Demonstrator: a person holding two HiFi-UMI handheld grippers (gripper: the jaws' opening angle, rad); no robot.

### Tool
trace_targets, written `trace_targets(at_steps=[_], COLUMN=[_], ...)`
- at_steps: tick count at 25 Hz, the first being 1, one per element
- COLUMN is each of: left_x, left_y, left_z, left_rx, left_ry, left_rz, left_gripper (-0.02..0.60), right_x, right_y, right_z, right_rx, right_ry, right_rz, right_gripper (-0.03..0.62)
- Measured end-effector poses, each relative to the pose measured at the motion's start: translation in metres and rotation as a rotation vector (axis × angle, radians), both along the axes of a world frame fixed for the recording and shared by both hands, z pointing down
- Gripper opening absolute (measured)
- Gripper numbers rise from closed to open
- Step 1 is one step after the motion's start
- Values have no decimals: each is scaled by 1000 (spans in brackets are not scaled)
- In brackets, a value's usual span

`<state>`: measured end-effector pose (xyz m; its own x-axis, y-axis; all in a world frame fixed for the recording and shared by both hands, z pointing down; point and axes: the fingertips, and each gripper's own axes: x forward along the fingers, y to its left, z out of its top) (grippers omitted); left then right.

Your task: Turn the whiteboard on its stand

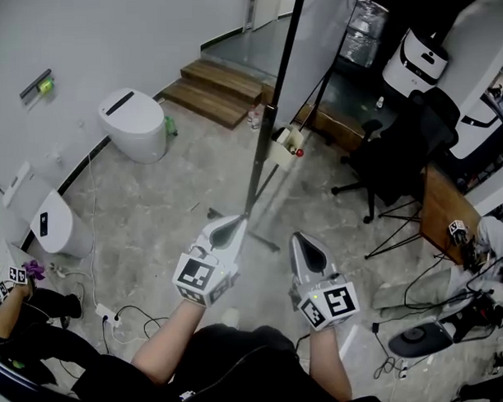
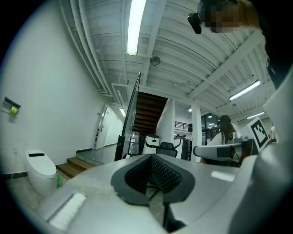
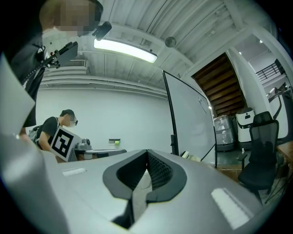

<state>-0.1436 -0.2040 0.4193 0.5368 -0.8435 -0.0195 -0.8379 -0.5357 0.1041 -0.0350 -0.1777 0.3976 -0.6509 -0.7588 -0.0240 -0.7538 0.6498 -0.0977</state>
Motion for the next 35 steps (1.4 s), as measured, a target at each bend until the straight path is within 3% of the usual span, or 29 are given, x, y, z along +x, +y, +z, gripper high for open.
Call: trace_targets(at_steps=[9,20,35], left_x=[-4,13,44], left_y=[-43,-68,-119], left_z=[4,5,3], left_rx=[-5,-9,14], left_ry=[5,-11,-78], left_rz=[-17,-59,-75], left_gripper=[2,3,7], right_x=[7,22,75], right_y=[-33,-56,-68], right_z=[5,0,3], right_rx=[-24,-13,-7], right_ry=[-11,-10,-11], right_rz=[22,-28,7], right_gripper=[9,9,9])
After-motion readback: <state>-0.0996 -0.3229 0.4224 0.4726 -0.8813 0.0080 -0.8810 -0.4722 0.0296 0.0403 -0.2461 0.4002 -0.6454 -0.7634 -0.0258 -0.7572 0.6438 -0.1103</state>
